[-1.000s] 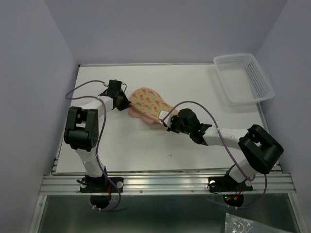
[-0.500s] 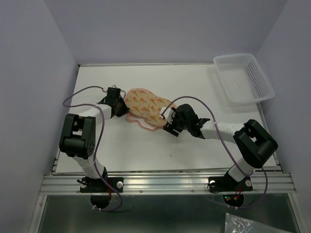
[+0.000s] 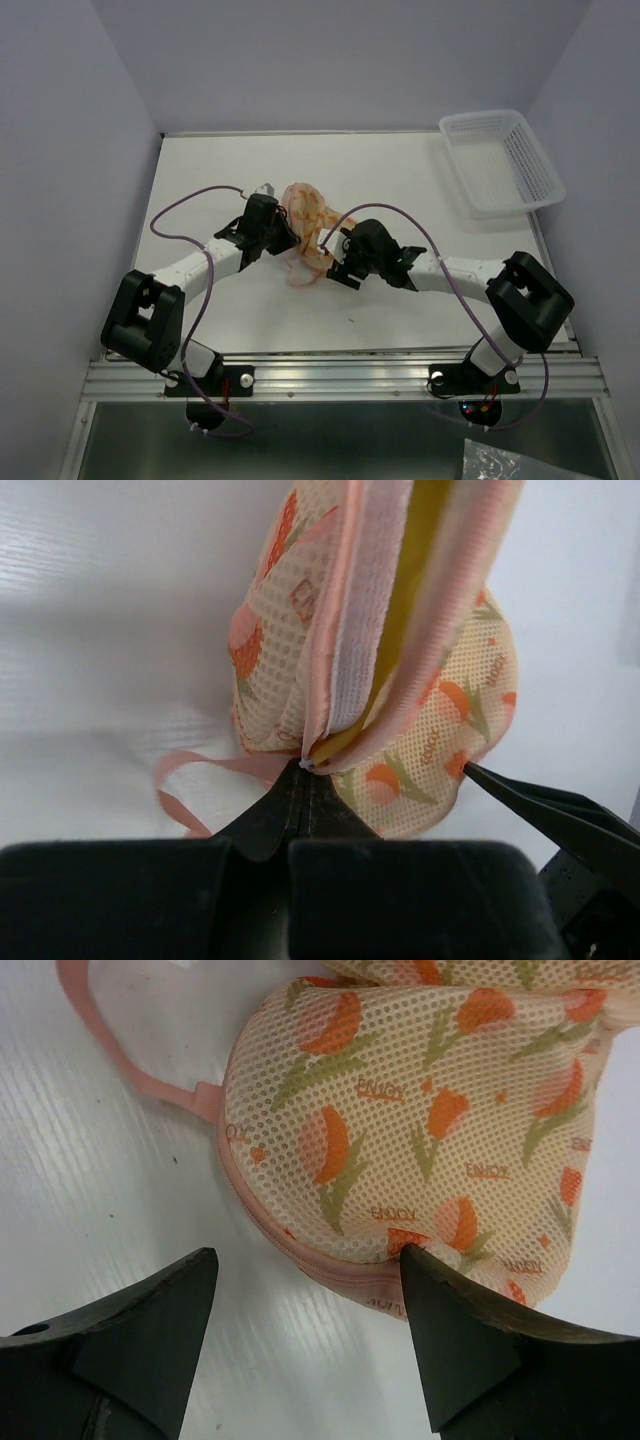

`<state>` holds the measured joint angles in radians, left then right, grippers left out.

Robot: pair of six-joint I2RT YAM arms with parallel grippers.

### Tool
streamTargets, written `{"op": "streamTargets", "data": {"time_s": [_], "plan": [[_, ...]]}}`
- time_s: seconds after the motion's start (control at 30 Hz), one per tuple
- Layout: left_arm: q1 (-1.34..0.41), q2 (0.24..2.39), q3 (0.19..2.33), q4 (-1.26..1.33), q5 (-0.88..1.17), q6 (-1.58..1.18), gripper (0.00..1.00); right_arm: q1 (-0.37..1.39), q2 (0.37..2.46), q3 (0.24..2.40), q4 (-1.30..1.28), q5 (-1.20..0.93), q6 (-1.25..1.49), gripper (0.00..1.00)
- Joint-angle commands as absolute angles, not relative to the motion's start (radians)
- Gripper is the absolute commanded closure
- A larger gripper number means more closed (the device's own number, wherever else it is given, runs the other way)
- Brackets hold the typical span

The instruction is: Place the bra in the laundry bag and zip it closed

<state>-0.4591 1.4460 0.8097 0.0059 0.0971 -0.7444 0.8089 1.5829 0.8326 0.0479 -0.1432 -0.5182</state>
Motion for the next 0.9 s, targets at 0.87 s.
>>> {"op": "streamTargets", "data": {"time_s": [0.87], "plan": [[-0.492, 1.374, 0.787, -0.127, 0.071, -0.864, 1.0, 0.868, 1.626, 0.962, 0.192, -0.193, -0.584, 0.0]]}}
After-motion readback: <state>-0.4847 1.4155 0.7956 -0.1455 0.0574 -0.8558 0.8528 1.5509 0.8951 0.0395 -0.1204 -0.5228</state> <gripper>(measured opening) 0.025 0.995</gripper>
